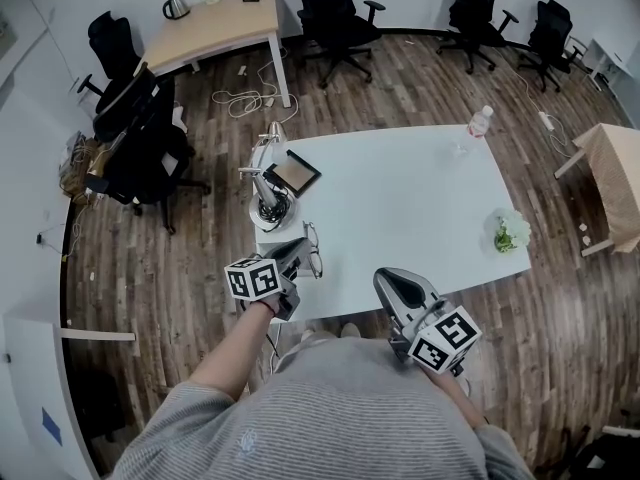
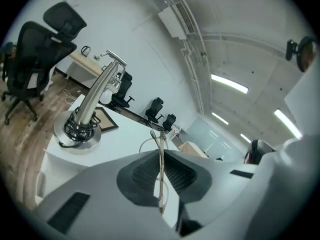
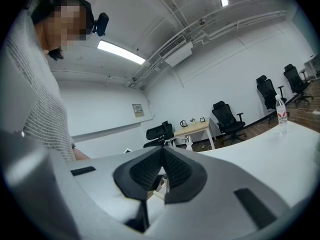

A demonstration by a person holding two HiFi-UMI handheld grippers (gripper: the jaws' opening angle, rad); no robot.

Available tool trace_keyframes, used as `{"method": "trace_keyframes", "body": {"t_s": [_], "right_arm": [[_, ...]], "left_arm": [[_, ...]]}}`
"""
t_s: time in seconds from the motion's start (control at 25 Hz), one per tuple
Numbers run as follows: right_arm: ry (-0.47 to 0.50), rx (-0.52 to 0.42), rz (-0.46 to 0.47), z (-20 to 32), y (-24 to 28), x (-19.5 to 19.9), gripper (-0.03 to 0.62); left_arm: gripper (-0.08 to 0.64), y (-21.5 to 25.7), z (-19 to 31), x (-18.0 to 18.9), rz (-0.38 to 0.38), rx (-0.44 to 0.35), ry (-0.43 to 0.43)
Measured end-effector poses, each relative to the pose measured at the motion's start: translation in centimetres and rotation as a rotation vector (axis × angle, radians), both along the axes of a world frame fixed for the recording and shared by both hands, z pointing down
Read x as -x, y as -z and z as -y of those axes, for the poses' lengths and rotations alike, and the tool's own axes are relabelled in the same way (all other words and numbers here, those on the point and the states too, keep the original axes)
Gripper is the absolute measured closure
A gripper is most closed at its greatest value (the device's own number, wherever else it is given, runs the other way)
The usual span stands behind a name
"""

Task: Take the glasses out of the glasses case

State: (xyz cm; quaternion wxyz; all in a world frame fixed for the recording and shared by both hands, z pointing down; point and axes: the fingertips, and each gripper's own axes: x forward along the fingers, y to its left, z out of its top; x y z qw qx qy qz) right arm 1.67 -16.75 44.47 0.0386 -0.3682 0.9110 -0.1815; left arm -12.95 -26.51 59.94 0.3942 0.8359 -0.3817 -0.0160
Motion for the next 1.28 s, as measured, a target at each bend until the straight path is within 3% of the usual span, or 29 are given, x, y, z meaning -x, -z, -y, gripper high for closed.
{"method": "trace_keyframes", "body": {"t_s": [0.44, 0.64, 0.84, 1.12, 1.28], "right_arm": [[0.007, -0.01, -0.009, -0.2, 0.3, 0.6, 0.575], [0.012, -0.017, -0.023, -0.1, 0.3, 0.7, 0.575], [0.01, -0.045, -0.058, 0.1, 0.4, 0.9, 0.575], [-0.027, -0.145, -0.135, 0.3, 1.3, 0.5, 0.575], [-0.031, -0.157, -0.143, 0.3, 1.5, 0.4, 0.575]], "left_arm": [[0.526, 5.1, -1.9, -1.6, -0.38, 0.069, 0.109], [0.526, 8.0, -3.0, -2.9, -0.508, 0.07, 0.13], [0.526, 11.0, -4.3, -5.1, -0.705, 0.138, 0.135], [0.526, 12.9, -5.2, -6.9, -0.773, 0.159, 0.126], [0.526, 13.1, -5.4, -7.6, -0.782, 0.17, 0.114]]}}
